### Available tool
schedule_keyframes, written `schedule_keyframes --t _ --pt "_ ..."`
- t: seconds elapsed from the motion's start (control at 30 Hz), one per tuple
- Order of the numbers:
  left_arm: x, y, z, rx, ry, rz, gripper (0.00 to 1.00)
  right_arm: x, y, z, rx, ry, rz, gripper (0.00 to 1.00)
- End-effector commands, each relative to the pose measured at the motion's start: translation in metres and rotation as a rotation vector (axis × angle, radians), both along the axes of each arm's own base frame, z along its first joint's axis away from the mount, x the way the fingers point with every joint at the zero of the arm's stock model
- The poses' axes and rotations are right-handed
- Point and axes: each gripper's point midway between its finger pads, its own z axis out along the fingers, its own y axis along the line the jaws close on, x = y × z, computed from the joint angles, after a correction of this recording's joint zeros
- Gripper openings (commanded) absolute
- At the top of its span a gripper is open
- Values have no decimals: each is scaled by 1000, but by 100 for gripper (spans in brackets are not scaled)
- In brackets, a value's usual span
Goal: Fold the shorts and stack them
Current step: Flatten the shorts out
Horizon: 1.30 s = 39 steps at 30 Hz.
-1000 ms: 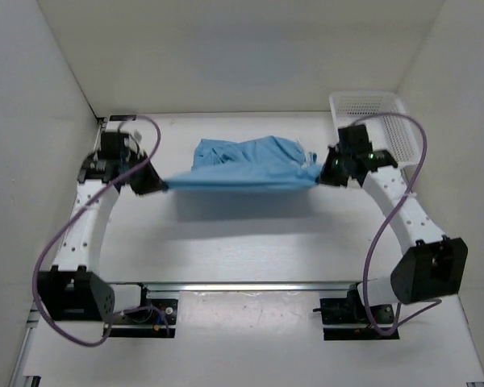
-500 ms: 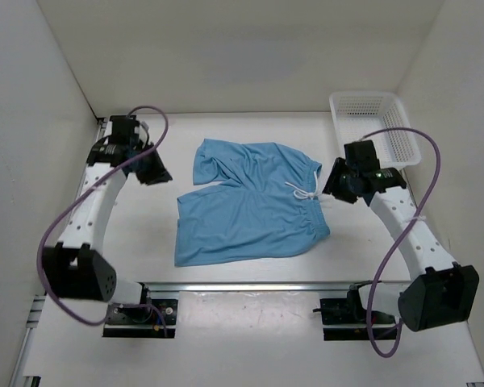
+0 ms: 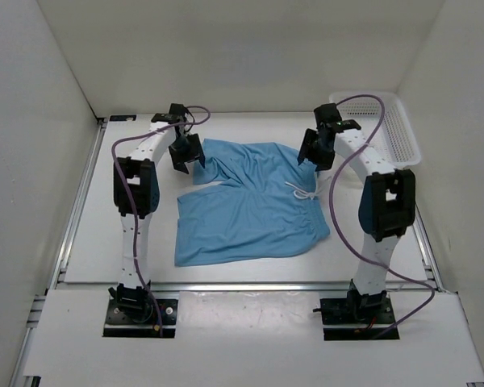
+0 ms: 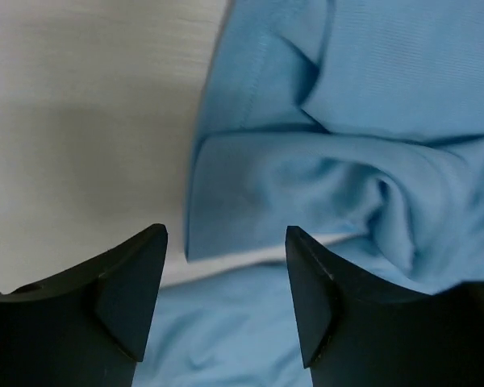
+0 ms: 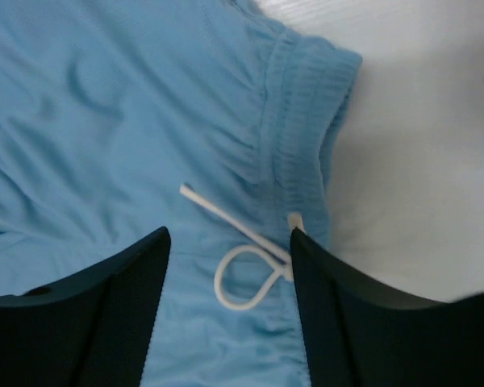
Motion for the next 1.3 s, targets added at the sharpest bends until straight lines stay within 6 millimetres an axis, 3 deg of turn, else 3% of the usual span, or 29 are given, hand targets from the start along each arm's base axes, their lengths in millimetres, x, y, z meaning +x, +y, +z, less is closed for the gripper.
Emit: schedule_keyframes --t 0.0,0.03,0.17,0.27,0.33,0.37,0.4,0.43,0.53,0.57,0.6,0.67,0.7,0.73,0.77,0.83,0.87,0.97,1.07,1.13,1.17,1.2,1.23,1.27 --pt "4 -2 11 10 -4 -24 72 9 3 -7 5 38 28 69" --pt "6 -2 7 11 1 -24 78 12 2 -9 -5 43 23 78" --pt "-3 -1 -24 20 71 -46 78 13 -14 -30 -73 85 -5 83" --pt "-4 -5 -34 0 86 -64 76 11 -21 -41 -108 107 -30 83" --pt "-8 -6 -42 -3 107 -75 63 9 -27 -47 -138 123 -50 83" --pt "-7 -10 -45 -28 112 -82 50 9 -30 -53 -158 131 -57 82" --pt "-11 -12 -48 -37 124 -84 34 9 -30 -53 -158 132 -57 82" --pt "-12 -11 -53 -35 135 -84 11 7 -33 -61 -173 150 -60 82" --pt "-13 -15 -54 -57 140 -90 10 3 -29 -79 -161 197 -48 76" --pt "-13 -7 -52 -36 135 -75 10 3 -27 -89 -155 214 -43 73" --pt "-12 -4 -51 -24 124 -72 10 2 -25 -89 -144 216 -39 63" --pt "-6 17 -39 -2 90 -20 10 6 -16 -94 -98 211 -11 51" --pt "-2 28 -34 13 71 3 10 5 -13 -94 -83 214 -4 36" --pt "-1 39 -28 12 62 24 10 8 -9 -93 -65 204 2 29" --pt "8 63 -12 17 20 86 10 11 -6 -86 -46 185 8 23" --pt "7 85 -6 21 11 144 10 13 1 -80 -8 169 22 5" --pt "9 94 5 19 -18 163 10 14 7 -80 -7 160 34 1" --pt "3 130 10 28 -22 236 10 12 12 -80 -4 161 35 1" --pt "0 142 13 41 -27 250 10 9 11 -87 -8 179 35 1" --pt "1 139 17 25 -30 228 11 9 11 -87 -8 179 35 1" --pt "-6 137 11 20 17 214 19 9 11 -87 -8 179 35 1" --pt "-2 137 21 19 -1 214 30 12 12 -83 -6 169 35 1" --pt "-2 137 25 19 -1 214 54 12 12 -83 -6 169 35 3" --pt "1 134 27 34 -12 207 62 21 14 -71 2 132 36 10"
